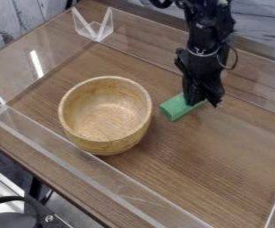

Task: Put the green block in the brown bowl

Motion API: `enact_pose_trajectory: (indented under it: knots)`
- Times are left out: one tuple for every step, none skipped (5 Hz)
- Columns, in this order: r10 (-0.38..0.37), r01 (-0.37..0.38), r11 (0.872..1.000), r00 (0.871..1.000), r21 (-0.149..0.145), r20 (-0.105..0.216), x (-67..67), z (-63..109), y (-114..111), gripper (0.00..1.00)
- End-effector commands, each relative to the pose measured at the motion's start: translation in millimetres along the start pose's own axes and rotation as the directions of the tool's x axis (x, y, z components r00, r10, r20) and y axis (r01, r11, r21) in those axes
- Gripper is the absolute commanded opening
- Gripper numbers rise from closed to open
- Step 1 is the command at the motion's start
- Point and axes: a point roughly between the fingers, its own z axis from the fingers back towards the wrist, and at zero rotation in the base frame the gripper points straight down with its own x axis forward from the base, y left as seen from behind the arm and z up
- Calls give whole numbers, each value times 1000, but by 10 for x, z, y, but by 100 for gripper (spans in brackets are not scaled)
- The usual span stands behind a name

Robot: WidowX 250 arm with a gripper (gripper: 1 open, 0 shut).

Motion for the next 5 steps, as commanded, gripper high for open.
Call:
enact_pose_trajectory:
  knots:
    - [43, -43, 999, 999, 13, 12, -85, 354, 25, 0]
    - [88, -90, 995, 996, 43, 27, -7, 681, 120, 0]
    - [106, -111, 993, 990, 51, 94, -71, 1103, 275, 0]
    - [100, -103, 994, 989, 22, 105, -56, 1100, 345, 100]
    - [89, -90, 996, 991, 0, 102, -45, 947, 318, 100]
